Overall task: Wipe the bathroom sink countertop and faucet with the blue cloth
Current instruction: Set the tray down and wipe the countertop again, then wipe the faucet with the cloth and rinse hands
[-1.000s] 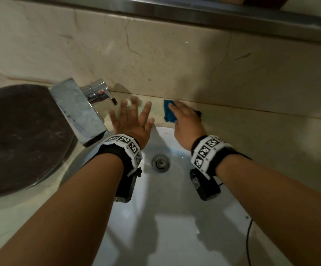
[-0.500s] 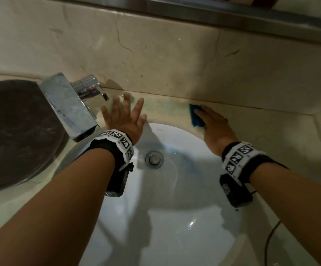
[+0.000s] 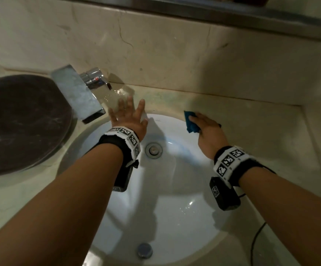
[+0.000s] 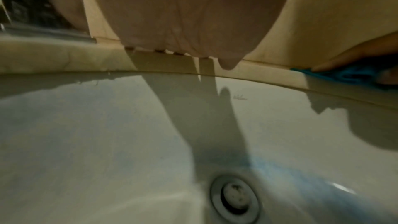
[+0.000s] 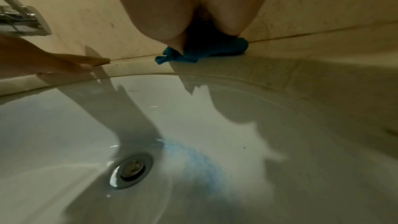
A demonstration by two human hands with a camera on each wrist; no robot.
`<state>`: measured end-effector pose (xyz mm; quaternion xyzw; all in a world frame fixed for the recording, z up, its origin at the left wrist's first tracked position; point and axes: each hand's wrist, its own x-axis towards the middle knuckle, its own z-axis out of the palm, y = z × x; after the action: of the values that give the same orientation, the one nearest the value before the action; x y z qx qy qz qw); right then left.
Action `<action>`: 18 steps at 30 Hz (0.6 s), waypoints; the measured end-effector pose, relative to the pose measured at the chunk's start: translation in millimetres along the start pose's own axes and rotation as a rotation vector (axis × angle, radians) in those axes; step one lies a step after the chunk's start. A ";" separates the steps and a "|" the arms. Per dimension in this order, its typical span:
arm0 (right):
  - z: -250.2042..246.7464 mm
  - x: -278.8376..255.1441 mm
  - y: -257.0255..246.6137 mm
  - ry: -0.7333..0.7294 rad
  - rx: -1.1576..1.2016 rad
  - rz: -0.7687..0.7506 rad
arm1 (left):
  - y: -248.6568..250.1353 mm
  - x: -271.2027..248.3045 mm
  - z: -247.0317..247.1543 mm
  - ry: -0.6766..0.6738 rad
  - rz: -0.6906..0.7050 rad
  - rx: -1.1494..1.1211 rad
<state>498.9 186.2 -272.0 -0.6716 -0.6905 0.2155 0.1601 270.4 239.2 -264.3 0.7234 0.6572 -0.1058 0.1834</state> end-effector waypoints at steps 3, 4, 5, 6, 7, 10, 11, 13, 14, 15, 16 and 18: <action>-6.2 -17.7 -12.9 -0.032 0.176 0.005 | 2.8 -32.8 -3.1 -0.060 0.054 0.031; -3.7 -22.7 -13.1 -0.082 0.156 0.009 | 6.2 -40.2 -2.9 -0.072 0.086 0.026; -4.4 -32.3 -16.6 -0.127 0.134 -0.001 | 9.7 -52.8 -5.6 -0.077 0.120 0.022; -5.6 -42.2 -21.8 -0.159 0.150 0.001 | 13.8 -65.5 -8.3 -0.078 0.153 0.009; -10.7 -53.1 -31.4 -0.191 0.192 0.035 | 18.0 -78.5 -11.7 -0.075 0.175 -0.024; -21.4 -75.6 -58.8 -0.203 0.376 0.083 | 25.2 -117.2 -21.5 -0.041 0.184 -0.156; -27.1 -81.8 -69.8 -0.216 0.435 0.084 | 26.2 -129.9 -25.0 -0.034 0.181 -0.194; -37.8 -93.2 -89.4 -0.225 0.524 0.055 | 24.9 -150.8 -32.4 -0.024 0.177 -0.225; -43.0 -98.2 -99.0 -0.241 0.551 0.030 | 22.9 -159.0 -36.6 -0.011 0.177 -0.221; -48.4 -103.9 -109.2 -0.266 0.546 0.011 | 20.3 -167.3 -40.5 0.002 0.178 -0.217; -52.1 -109.0 -118.0 -0.283 0.549 -0.011 | 17.4 -173.8 -44.1 0.017 0.181 -0.221; -60.5 -118.2 -134.9 -0.277 0.548 -0.033 | 10.8 -185.3 -51.3 0.067 0.183 -0.254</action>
<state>419.4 72.7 -142.9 -0.5564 -0.6327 0.4806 0.2430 255.5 90.2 -143.2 0.7544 0.6022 0.0197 0.2604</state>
